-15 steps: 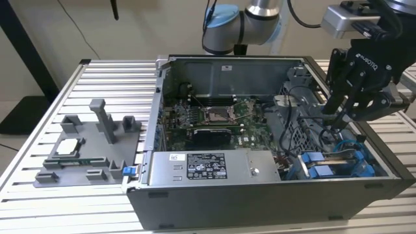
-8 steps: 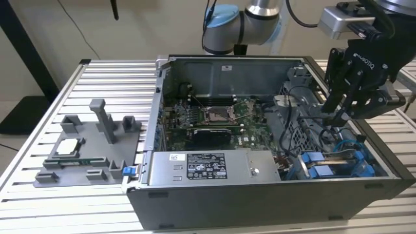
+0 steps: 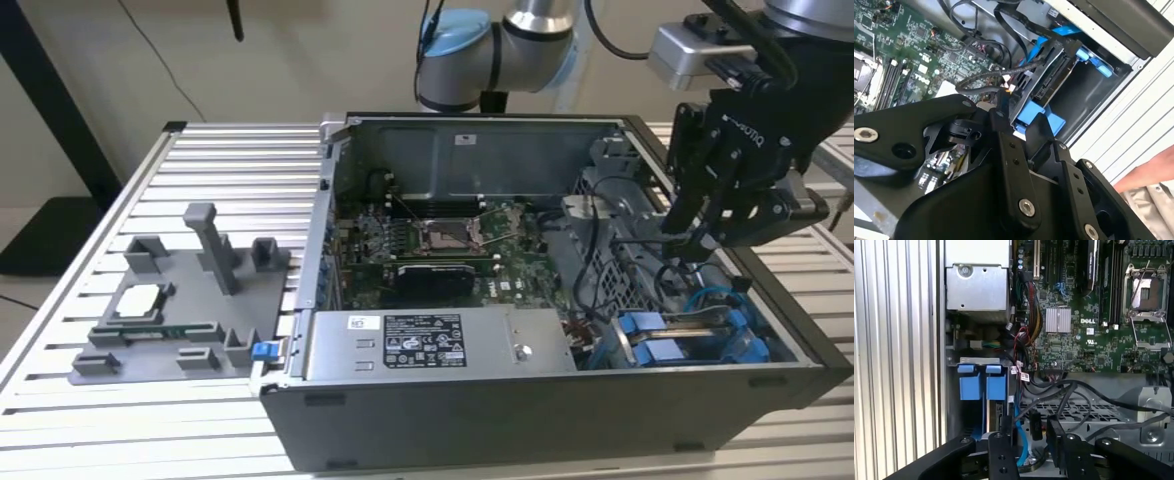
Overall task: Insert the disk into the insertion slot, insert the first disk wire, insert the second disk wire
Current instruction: 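Insert the first disk wire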
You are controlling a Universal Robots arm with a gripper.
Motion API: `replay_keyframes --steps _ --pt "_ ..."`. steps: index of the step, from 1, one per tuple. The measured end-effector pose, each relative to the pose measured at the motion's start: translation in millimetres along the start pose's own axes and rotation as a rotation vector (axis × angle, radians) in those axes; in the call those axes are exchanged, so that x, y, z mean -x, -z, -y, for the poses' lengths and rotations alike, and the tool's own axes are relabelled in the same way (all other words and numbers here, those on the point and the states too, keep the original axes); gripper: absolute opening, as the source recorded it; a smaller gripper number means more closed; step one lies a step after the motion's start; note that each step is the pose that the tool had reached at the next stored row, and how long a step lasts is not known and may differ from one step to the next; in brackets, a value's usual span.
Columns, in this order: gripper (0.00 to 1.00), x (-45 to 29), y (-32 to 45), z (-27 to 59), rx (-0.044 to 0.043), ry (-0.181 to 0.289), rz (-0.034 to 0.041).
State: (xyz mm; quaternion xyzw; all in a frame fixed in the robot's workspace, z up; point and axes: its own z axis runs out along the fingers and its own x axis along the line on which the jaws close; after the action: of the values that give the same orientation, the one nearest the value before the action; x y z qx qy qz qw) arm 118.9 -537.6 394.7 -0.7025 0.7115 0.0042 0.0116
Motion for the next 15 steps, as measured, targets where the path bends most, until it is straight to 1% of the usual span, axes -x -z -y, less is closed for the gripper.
replay_keyframes --steps 4,9,15 --pt "1.00 0.5 -3.8 -0.7 -0.0056 0.000 -0.0002" --pt "1.00 1.8 -7.3 -2.6 -0.0083 0.000 0.0001" --pt "1.00 2.2 -7.9 -3.1 -0.0091 0.000 0.0000"
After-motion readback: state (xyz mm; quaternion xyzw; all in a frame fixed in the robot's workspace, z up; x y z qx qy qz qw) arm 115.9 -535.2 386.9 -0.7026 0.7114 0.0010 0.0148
